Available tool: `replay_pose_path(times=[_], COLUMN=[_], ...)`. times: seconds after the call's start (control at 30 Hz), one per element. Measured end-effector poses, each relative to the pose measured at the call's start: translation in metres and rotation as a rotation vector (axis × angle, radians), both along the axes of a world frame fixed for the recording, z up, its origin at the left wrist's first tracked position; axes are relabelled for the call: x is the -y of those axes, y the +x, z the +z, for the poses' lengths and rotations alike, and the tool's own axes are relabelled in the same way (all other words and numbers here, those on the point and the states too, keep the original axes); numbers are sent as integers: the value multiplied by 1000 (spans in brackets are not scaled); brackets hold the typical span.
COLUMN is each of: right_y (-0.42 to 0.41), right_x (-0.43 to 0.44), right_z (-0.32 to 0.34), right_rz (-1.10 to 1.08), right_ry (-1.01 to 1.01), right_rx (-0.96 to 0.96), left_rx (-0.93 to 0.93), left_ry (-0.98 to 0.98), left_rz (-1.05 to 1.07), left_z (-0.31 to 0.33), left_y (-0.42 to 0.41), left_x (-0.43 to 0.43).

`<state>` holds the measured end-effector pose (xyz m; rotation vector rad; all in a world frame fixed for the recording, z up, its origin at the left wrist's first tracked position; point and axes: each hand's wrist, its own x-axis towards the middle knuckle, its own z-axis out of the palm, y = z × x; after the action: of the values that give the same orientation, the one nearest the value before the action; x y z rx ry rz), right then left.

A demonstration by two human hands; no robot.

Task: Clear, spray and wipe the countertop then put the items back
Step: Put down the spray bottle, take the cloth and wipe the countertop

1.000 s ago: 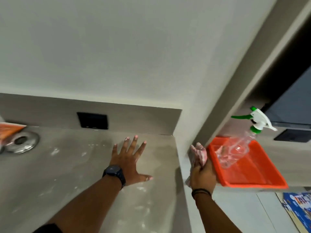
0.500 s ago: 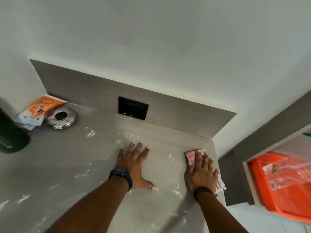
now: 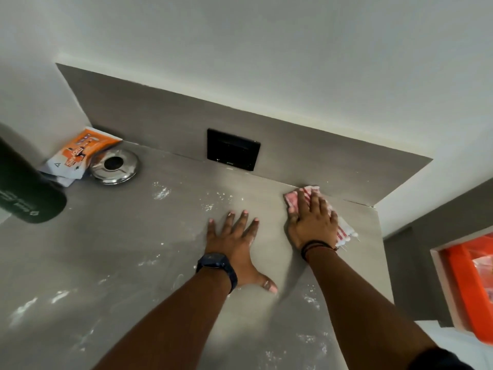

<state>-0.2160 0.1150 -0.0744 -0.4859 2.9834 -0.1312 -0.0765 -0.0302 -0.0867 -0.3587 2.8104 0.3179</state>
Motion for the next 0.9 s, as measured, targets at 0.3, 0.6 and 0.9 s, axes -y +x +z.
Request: replay_pose_path(times=[0.3,0.6,0.9], right_y=[58,88,36], right_x=[-15,-82,-63], right_z=[-2,-2,2], right_rz=[293,-10,-195], right_ry=[-11,-45,-26], right_rx=[35,19,0], left_rx=[17,16,-15], left_ry=[-19,-3,-7], left_rz=[-6,-15,-15], left_z=[5,10,5], left_y=[1,1,3], left_x=[1,1,1])
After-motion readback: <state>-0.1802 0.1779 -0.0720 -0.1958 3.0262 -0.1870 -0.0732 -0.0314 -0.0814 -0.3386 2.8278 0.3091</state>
